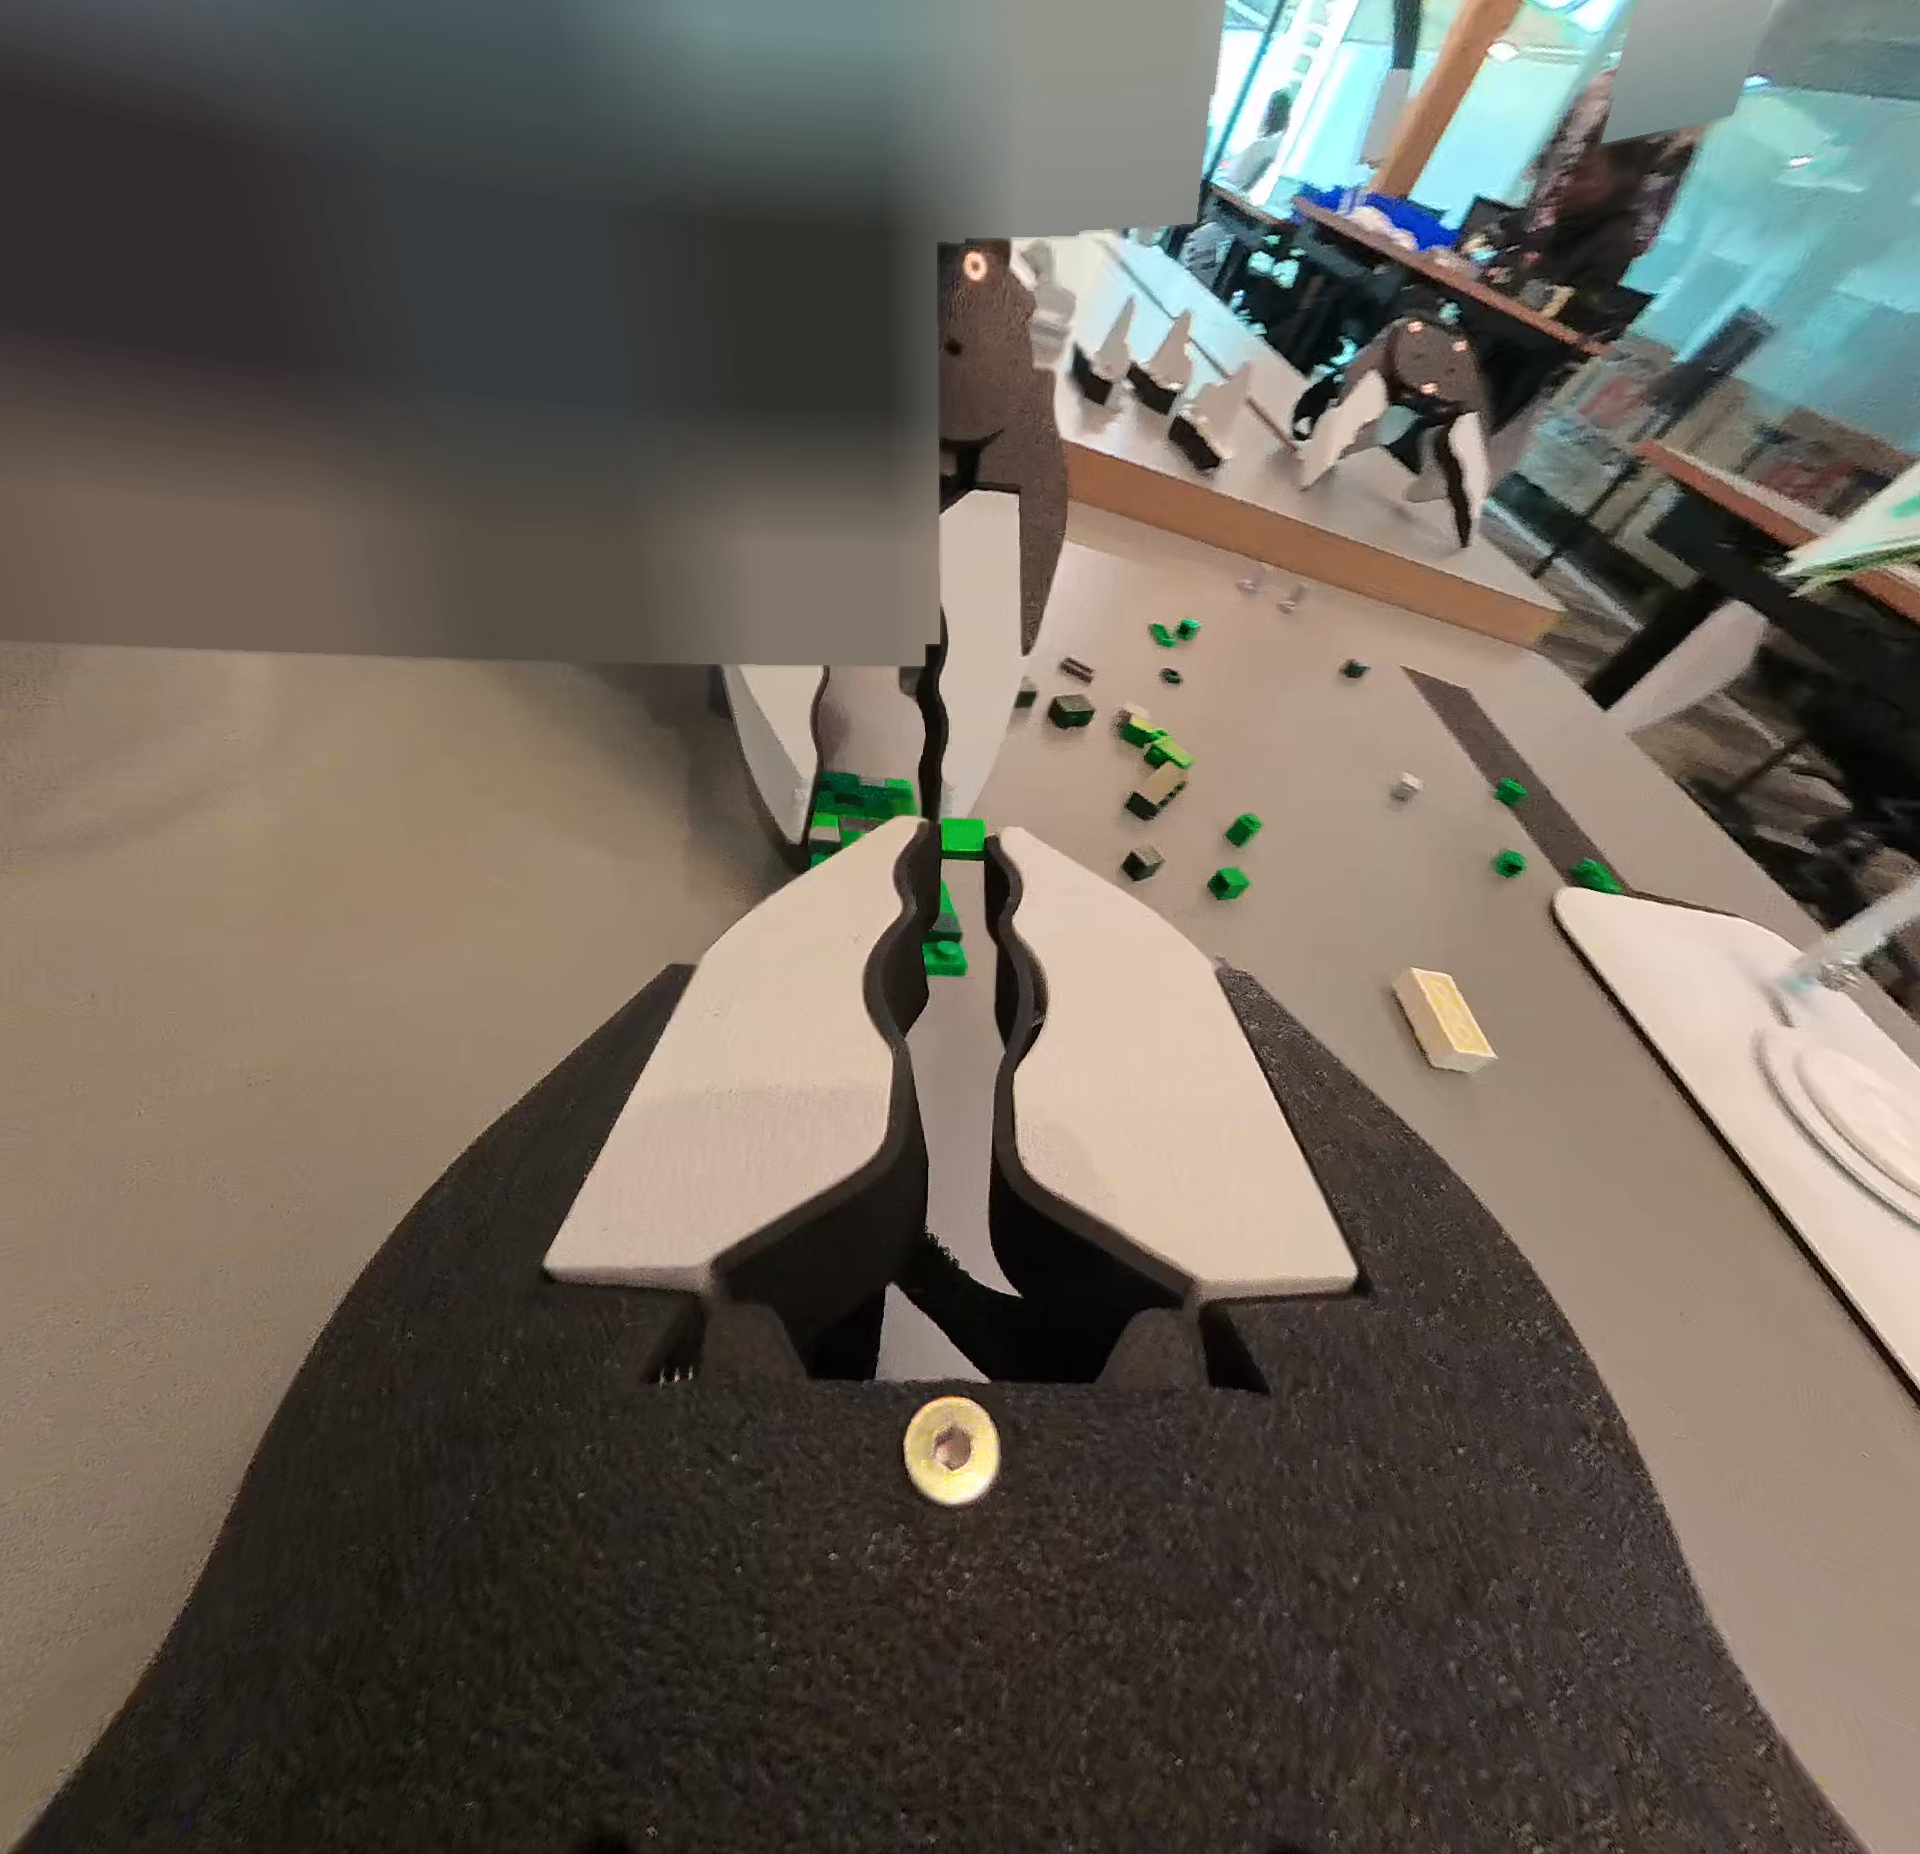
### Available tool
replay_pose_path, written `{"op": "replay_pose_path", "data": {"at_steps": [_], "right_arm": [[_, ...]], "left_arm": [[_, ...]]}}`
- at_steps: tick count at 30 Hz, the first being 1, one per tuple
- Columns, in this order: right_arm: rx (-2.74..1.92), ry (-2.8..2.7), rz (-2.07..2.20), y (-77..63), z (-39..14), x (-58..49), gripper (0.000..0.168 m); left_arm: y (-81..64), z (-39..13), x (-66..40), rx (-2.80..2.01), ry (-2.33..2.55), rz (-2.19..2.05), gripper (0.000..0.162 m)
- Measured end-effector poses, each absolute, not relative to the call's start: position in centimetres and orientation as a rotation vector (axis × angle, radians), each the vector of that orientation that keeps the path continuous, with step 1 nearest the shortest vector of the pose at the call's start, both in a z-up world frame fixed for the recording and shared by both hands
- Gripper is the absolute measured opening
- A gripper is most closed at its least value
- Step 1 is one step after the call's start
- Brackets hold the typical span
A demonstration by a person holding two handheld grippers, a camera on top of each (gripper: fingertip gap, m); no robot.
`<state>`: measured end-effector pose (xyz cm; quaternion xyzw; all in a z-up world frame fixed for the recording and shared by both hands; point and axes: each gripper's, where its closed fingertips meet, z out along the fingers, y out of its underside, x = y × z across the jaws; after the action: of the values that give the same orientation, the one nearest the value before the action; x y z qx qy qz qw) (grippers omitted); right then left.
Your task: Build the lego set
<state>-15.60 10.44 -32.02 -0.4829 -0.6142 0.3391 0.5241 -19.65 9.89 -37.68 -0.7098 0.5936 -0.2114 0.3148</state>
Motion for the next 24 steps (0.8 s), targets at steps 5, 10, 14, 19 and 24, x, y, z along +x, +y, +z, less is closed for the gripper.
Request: {"op": "replay_pose_path", "data": {"at_steps": [5,10,14,19,24], "right_arm": [[-1.192,-1.581,0.897,10.0,-32.9,-15.1,0.007],[-1.235,-1.718,0.831,9.7,-34.4,-14.5,0.007],[-1.27,-1.751,0.787,9.9,-35.0,-14.4,0.008],[-1.308,-1.784,0.752,9.9,-35.6,-14.3,0.008],[-1.349,-1.784,0.74,10.0,-35.6,-14.1,0.008]], "left_arm": [[9.3,-37.5,-19.1,-1.805,1.632,-0.482,0.032],[9.0,-37.4,-18.5,-1.802,1.628,-0.501,0.032],[8.8,-37.7,-18.4,-1.814,1.636,-0.516,0.032],[8.7,-37.8,-18.4,-1.815,1.639,-0.522,0.032],[8.7,-37.6,-18.2,-1.809,1.628,-0.54,0.032]]}}
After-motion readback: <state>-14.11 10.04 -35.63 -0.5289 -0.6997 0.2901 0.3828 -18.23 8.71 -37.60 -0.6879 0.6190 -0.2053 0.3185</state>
